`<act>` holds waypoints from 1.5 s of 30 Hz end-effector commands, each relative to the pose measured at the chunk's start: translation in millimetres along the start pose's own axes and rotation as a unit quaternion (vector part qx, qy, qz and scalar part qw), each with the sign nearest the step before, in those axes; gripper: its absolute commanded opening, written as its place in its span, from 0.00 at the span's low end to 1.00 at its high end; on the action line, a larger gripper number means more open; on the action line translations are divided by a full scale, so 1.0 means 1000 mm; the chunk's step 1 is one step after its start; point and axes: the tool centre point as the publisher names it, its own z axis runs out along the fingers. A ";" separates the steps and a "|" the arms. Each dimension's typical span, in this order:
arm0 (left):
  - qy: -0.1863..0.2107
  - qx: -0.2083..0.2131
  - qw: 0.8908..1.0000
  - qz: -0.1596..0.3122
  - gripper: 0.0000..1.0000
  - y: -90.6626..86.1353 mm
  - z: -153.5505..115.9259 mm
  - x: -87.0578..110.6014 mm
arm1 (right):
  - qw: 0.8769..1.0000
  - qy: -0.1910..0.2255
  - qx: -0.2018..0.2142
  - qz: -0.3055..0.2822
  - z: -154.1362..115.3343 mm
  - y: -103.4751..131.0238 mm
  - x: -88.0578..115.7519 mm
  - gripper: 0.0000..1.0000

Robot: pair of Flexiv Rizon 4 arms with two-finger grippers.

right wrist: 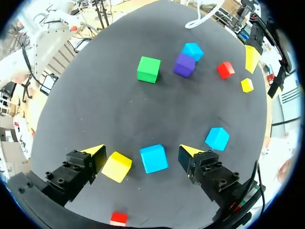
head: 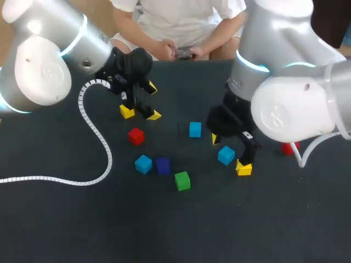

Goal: Place the blue cubes, place green cubes on the blue cubes, place the yellow cubes on the green cubes, then place the red cubes on the yellow cubes, and place purple cube on the red cubes.

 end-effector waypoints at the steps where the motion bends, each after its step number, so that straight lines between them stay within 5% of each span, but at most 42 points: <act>1: 0.000 0.000 1.000 0.001 1.00 0.001 0.000 0.001 | 1.000 -0.016 0.009 -0.001 0.004 -0.001 0.008 1.00; 14: 0.000 0.000 1.000 0.001 1.00 0.001 0.000 0.001 | 0.998 -0.039 0.005 0.040 0.012 -0.018 0.014 1.00; 26: 0.000 0.000 1.000 0.001 1.00 0.001 0.000 0.001 | 0.995 0.018 -0.029 0.093 0.022 -0.019 -0.003 1.00; 45: 0.000 0.000 1.000 0.001 1.00 0.001 0.000 0.001 | 0.985 0.010 -0.042 0.165 0.016 0.028 0.027 1.00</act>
